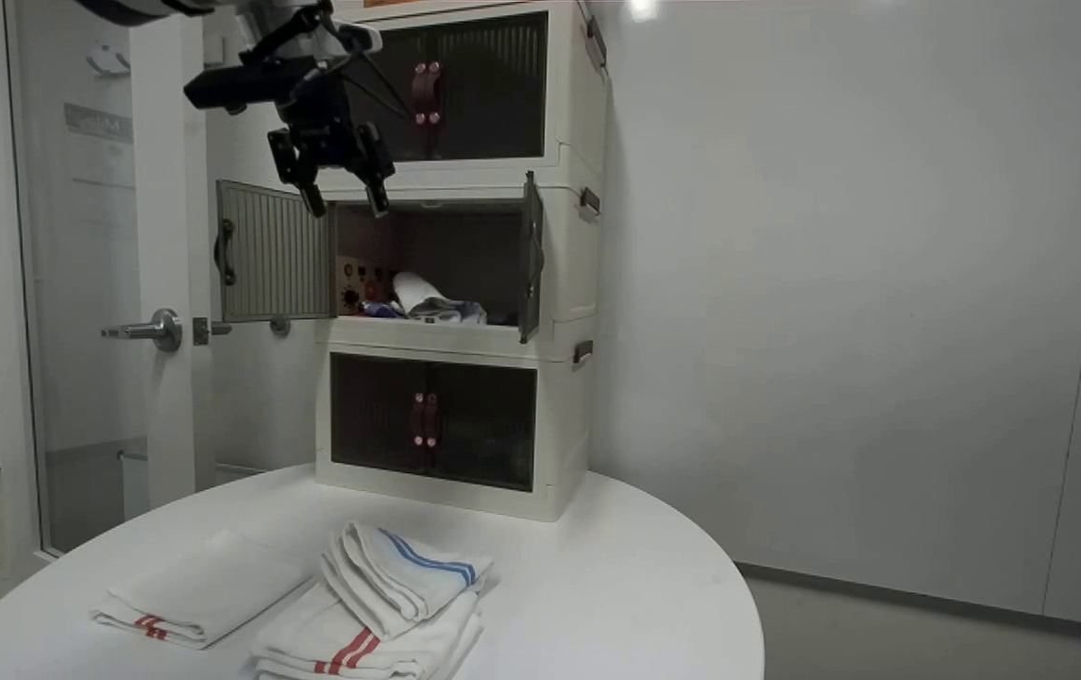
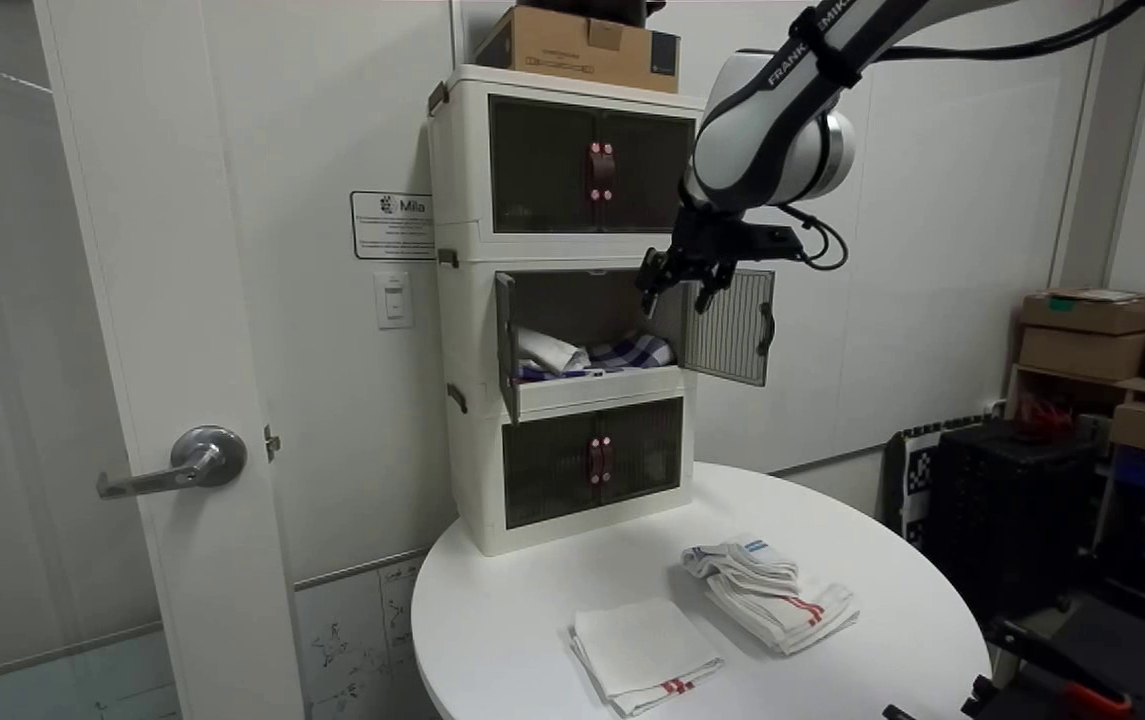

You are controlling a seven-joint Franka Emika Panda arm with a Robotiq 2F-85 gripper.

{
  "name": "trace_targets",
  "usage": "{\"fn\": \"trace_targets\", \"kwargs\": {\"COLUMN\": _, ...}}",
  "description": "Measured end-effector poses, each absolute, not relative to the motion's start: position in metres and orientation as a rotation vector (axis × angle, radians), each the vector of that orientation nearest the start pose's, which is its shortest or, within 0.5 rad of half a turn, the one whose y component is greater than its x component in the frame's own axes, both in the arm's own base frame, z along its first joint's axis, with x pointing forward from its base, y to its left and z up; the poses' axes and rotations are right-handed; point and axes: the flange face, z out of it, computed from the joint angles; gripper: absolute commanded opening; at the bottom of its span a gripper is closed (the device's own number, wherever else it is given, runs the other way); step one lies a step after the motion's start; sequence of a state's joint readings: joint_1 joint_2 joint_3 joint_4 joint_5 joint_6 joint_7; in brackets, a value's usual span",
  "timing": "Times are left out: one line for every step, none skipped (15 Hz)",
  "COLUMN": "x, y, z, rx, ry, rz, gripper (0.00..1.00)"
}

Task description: Take the cloth in the cabinet and put it on the table

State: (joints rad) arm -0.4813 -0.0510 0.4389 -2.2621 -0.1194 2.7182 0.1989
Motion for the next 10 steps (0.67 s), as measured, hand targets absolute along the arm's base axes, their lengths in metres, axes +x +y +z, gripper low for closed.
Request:
{"fn": "trace_targets", "kwargs": {"x": 0.548, "y": -0.021, "z": 0.444, "rx": -3.104, "ry": 0.239, "rz": -0.787, "gripper": 1.00}}
{"fn": "trace_targets", "kwargs": {"x": 0.544, "y": -0.024, "z": 0.453, "rx": -3.120, "ry": 0.259, "rz": -0.776, "gripper": 1.00}}
{"fn": "trace_targets", "kwargs": {"x": 0.539, "y": -0.026, "z": 0.462, "rx": -3.137, "ry": 0.276, "rz": -0.772, "gripper": 1.00}}
{"fn": "trace_targets", "kwargs": {"x": 0.535, "y": -0.027, "z": 0.470, "rx": -3.150, "ry": 0.281, "rz": -0.774, "gripper": 1.00}}
{"fn": "trace_targets", "kwargs": {"x": 0.532, "y": -0.027, "z": 0.476, "rx": -3.157, "ry": 0.280, "rz": -0.780, "gripper": 1.00}}
{"fn": "trace_targets", "kwargs": {"x": 0.531, "y": -0.026, "z": 0.480, "rx": -3.159, "ry": 0.278, "rz": -0.783, "gripper": 1.00}}
{"fn": "trace_targets", "kwargs": {"x": 0.530, "y": -0.025, "z": 0.481, "rx": -3.160, "ry": 0.276, "rz": -0.784, "gripper": 1.00}}
{"fn": "trace_targets", "kwargs": {"x": 0.530, "y": -0.025, "z": 0.481, "rx": -3.160, "ry": 0.274, "rz": -0.783, "gripper": 1.00}}
{"fn": "trace_targets", "kwargs": {"x": 0.530, "y": -0.025, "z": 0.480, "rx": -3.161, "ry": 0.275, "rz": -0.781, "gripper": 1.00}}
{"fn": "trace_targets", "kwargs": {"x": 0.530, "y": -0.025, "z": 0.479, "rx": -3.161, "ry": 0.275, "rz": -0.779, "gripper": 1.00}}
